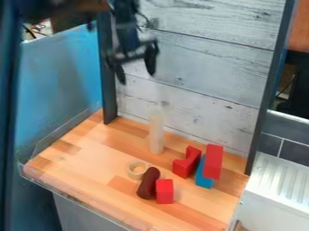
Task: Move the cylinder from the cylindrical hole to the middle of the table
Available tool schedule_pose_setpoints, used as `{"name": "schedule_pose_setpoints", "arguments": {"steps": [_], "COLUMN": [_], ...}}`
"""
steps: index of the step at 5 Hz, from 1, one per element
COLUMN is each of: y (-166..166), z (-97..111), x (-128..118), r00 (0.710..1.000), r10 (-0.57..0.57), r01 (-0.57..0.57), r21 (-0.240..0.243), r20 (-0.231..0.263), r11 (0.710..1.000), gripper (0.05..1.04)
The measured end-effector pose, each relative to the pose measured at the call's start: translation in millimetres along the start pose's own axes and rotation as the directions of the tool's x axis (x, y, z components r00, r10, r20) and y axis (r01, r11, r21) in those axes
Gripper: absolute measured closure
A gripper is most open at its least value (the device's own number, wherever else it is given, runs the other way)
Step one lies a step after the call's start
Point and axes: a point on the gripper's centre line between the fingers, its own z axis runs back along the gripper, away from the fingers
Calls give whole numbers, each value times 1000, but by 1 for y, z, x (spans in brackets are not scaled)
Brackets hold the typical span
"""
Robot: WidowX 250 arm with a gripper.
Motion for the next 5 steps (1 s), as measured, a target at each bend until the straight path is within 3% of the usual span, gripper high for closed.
{"name": "schedule_pose_setpoints", "arguments": {"steps": [5], "y": [-2], "z": [2], "x": [-2], "r00": [1000], "r10": [-17], "r01": [17], "r21": [-5], "r20": [-1], "r11": [1000], "gripper": [82]}}
